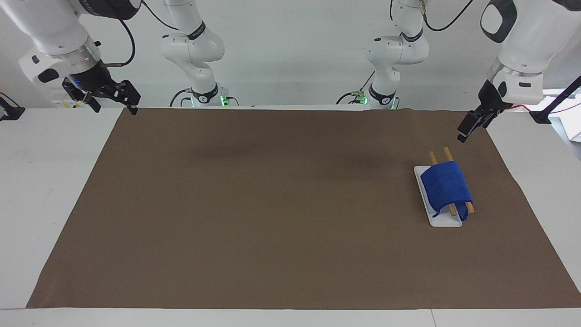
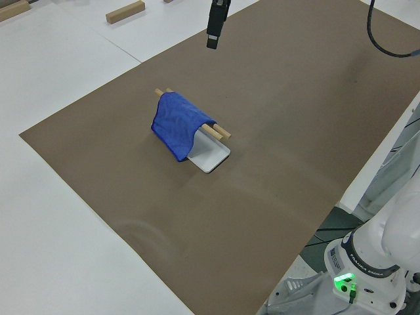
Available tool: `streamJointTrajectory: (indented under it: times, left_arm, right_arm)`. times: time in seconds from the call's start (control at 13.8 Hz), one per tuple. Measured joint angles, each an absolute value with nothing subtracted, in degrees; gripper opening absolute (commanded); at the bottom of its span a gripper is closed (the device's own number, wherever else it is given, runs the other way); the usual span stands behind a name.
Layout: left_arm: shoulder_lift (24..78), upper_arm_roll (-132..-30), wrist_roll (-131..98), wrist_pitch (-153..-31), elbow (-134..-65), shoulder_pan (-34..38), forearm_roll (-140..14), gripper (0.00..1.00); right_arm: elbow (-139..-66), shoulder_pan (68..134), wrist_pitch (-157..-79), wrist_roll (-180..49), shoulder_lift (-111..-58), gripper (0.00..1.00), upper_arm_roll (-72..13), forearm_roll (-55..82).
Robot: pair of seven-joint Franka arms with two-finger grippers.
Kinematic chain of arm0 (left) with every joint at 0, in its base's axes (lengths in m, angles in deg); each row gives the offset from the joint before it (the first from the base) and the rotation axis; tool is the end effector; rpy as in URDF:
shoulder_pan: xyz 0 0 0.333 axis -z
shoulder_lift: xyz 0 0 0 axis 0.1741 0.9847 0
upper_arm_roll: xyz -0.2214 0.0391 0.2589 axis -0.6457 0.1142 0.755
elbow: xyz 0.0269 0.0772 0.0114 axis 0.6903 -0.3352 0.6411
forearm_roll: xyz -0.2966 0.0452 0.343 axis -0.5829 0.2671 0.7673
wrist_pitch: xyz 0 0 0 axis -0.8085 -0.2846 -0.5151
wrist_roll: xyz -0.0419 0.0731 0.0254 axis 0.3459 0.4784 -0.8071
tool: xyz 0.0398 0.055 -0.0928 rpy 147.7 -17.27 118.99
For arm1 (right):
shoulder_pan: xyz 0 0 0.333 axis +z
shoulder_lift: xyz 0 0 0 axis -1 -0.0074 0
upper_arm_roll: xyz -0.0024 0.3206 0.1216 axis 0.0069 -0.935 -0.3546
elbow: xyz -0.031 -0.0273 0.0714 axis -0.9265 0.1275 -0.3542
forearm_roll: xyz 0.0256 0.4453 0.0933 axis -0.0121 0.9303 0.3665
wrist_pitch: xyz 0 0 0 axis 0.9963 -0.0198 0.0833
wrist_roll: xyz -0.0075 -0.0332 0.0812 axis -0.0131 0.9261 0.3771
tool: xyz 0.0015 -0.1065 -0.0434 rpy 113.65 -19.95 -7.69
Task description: Right arm passes towel to left arm to hang
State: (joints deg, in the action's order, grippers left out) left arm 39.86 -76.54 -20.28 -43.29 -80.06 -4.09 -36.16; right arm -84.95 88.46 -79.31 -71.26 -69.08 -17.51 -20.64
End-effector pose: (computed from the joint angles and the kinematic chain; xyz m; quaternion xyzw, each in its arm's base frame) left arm 0.6098 -0.0462 0.6586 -0.9916 -0.1285 -0.0106 0.0098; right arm 0.5917 -0.0686 0.6682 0.9971 -0.0353 -0.0624 0.0249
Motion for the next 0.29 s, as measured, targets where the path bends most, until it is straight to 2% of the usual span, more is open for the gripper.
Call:
streamJointTrajectory:
  times: [0.29]
  left_arm:
    - [43.6, -75.8, -11.2, -41.5, -76.0, -6.5, -37.6, 1.0]
  right_arm:
    - [-85.0, 88.5, -79.3, -71.2, -69.1, 1.0, -17.6, -20.6]
